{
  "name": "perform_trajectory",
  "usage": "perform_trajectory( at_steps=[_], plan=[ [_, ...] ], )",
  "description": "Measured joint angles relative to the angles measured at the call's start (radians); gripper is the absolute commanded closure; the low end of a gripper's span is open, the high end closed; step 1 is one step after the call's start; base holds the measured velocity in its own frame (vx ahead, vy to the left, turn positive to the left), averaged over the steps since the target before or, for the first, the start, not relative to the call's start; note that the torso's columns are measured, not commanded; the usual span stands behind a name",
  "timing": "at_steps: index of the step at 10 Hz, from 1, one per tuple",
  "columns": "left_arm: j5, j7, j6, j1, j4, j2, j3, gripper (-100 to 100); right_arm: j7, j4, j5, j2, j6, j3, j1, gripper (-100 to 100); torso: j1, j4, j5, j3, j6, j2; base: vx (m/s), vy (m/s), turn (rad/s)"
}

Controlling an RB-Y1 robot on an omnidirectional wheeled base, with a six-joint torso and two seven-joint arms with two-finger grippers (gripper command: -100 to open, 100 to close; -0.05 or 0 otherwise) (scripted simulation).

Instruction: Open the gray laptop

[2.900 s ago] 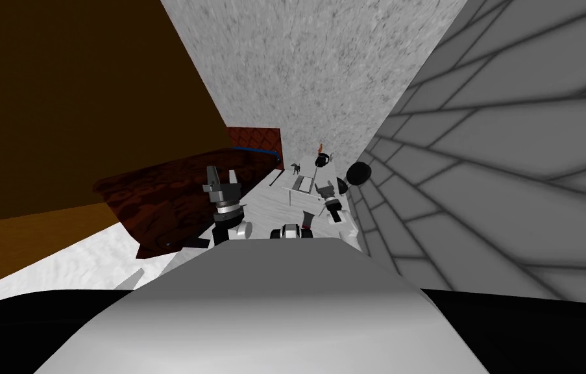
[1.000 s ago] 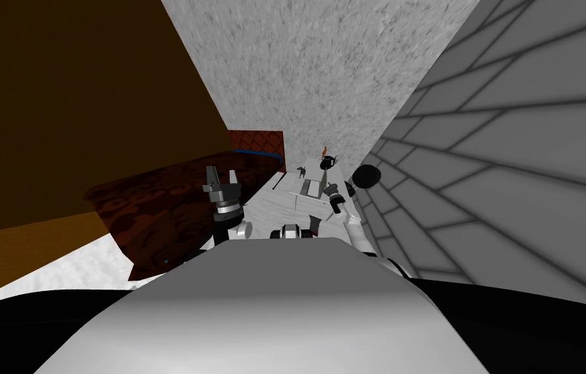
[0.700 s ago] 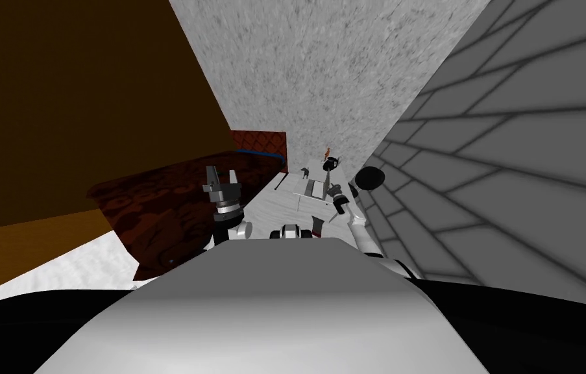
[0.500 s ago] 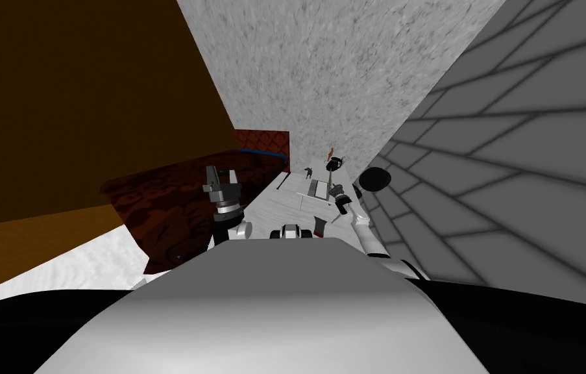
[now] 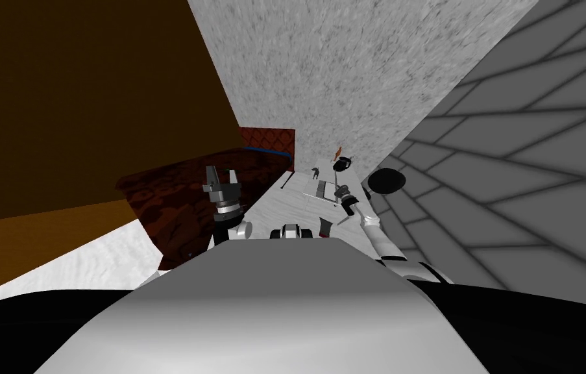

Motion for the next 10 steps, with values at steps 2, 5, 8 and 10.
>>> perform_trajectory(
  at_steps=[2,5,8,10],
  plan=[
    [0.0,0.0,0.0,0.0,0.0,0.0,0.0,0,0.01,-0.003,0.006,0.018,-0.002,-0.009,0.001,-100,-0.001,0.003,0.001,0.001,-0.004,0.001,0.016,-0.025,-0.042],
    [0.0,0.0,0.0,0.0,0.0,0.0,0.0,0,0.041,-0.014,0.025,0.092,-0.001,-0.027,0.001,-100,0.007,0.004,0.004,0.0,-0.005,0.001,0.025,-0.055,-0.035],
    [0.0,0.0,0.0,0.0,0.0,0.0,0.0,0,0.063,-0.03,0.041,0.159,0.009,-0.037,0.003,-100,0.008,0.004,0.004,0.001,-0.005,0.002,0.017,-0.036,-0.033],
    [0.0,0.0,0.0,0.0,0.0,0.0,0.0,0,0.076,-0.039,0.05,0.201,0.014,-0.045,0.005,-100,0.006,0.004,0.004,0.0,-0.005,0.001,0.02,-0.035,-0.031]
  ],
)
